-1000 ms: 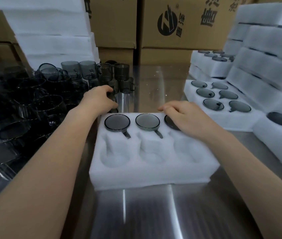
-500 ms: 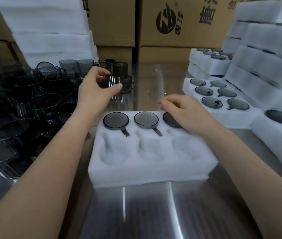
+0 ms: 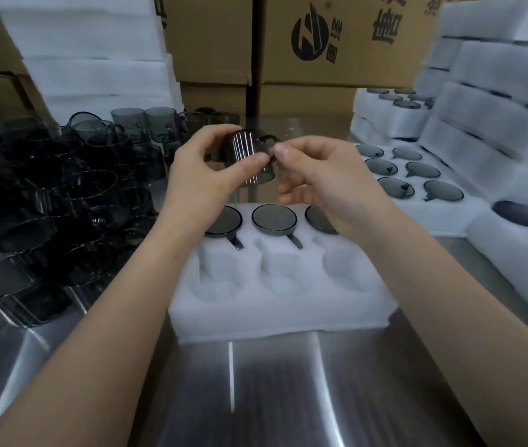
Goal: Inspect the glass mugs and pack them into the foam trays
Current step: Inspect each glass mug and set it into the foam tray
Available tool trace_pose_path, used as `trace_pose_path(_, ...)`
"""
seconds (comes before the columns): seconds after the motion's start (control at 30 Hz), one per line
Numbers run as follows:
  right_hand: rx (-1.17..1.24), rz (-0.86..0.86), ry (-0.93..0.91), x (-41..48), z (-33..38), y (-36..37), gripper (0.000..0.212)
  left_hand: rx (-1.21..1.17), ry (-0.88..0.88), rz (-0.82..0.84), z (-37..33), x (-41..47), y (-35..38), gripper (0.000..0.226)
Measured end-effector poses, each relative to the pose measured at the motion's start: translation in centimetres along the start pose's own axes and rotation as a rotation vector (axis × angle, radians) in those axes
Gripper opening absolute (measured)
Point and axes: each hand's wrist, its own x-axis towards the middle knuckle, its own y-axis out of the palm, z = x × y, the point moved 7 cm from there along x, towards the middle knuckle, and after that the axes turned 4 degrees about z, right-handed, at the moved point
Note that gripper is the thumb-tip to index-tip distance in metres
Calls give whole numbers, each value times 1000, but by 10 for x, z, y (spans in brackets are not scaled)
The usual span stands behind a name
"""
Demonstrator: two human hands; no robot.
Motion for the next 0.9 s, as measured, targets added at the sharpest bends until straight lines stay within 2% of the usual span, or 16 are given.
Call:
trace_pose_path(0.1,51,69,-25,-2,-3,4,11,17,15,22,2,0,2,60)
trace_pose_path(0.3,70,180,-39,-1,-9,11,24,135,89,41,-3,-1,7,63)
trace_pose_path(0.53,-78,84,8,3,-15,9,53,390,355,25,-27,-11,17,65)
trace_pose_path(0.7,-29,123,-74,3,-12,10,42,457,419,-32,-34,-13,14,59)
trace_pose_path(0.9,127,193,-210,-2,-3,6,21,186,255,-13,-22,-9,6,63)
